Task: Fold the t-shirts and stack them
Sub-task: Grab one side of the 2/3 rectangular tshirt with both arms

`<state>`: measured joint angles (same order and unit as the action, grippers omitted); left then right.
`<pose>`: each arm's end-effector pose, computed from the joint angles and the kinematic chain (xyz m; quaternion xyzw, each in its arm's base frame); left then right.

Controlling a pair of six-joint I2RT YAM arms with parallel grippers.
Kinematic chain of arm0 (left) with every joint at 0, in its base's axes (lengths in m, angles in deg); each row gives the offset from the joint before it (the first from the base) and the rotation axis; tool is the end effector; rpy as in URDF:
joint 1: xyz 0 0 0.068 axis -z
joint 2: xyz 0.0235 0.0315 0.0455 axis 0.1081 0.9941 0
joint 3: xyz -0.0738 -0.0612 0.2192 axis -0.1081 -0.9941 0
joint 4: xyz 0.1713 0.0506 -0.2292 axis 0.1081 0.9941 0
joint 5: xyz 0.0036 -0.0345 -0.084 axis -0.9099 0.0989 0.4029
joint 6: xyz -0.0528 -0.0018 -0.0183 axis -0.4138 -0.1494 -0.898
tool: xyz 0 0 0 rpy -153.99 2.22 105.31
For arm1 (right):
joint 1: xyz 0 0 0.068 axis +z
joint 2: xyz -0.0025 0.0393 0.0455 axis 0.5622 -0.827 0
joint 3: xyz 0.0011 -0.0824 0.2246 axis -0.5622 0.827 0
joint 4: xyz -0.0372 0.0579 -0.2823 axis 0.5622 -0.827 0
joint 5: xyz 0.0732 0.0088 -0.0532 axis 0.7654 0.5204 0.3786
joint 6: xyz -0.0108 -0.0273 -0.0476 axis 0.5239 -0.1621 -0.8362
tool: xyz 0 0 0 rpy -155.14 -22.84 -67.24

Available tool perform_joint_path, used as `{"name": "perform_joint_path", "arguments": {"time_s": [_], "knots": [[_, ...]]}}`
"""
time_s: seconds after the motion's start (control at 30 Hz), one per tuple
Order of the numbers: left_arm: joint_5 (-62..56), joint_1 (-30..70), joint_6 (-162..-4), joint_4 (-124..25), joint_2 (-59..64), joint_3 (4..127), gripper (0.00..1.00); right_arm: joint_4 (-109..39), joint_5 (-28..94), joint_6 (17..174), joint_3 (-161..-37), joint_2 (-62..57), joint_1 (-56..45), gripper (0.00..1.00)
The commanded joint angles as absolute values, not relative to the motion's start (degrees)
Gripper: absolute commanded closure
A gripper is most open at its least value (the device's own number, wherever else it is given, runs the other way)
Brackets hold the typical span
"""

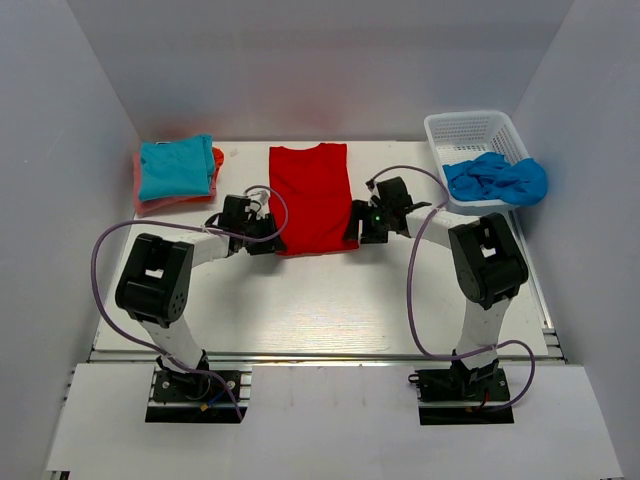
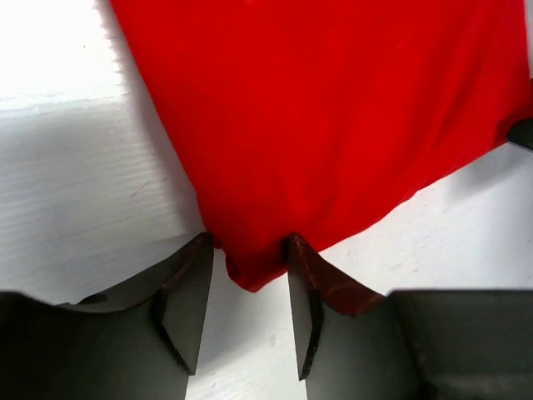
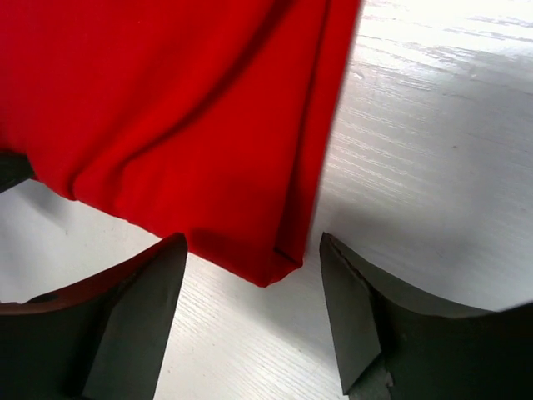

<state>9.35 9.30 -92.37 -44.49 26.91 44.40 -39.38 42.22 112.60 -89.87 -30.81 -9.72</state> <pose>0.3373 -0.1077 0.0837 0.0134 0.9315 -0.2606 0.2533 0.3714 0.1815 0.1035 -0.0573 0.9234 0.2697 0.2668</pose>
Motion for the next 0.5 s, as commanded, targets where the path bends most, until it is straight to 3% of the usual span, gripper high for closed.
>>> {"name": "perform_joint_path", "arguments": {"time_s": [0.0, 0.17, 0.2, 0.23, 0.27, 0.3, 0.47], "knots": [[9.3, 10.2, -91.7, -46.2, 27.0, 42.9, 0.49, -36.3, 44.4, 114.6, -88.0, -31.8, -9.6, 0.31], [8.8, 10.2, -91.1, -45.7, 30.2, 43.6, 0.62, -36.3, 46.7, 113.9, -88.9, -33.9, -9.7, 0.53], [8.8, 10.2, -91.1, -45.7, 30.2, 43.6, 0.64, -35.9, 46.9, 114.0, -88.5, -33.7, -9.6, 0.69], [8.8, 10.2, -91.1, -45.7, 30.2, 43.6, 0.7, -35.6, 46.9, 114.4, -88.1, -33.0, -9.5, 0.75], [8.8, 10.2, -91.1, -45.1, 30.2, 43.6, 0.88, -35.4, 46.9, 114.5, -87.6, -31.7, -9.5, 0.81], [8.8, 10.2, -91.1, -45.1, 29.4, 43.6, 1.0, -35.3, 46.8, 114.7, -85.7, -31.1, -9.5, 0.95], [11.4, 10.8, -91.1, -39.8, 22.7, 40.1, 1.0, -36.4, 47.1, 114.3, -79.4, -22.2, -9.4, 1.0]]}}
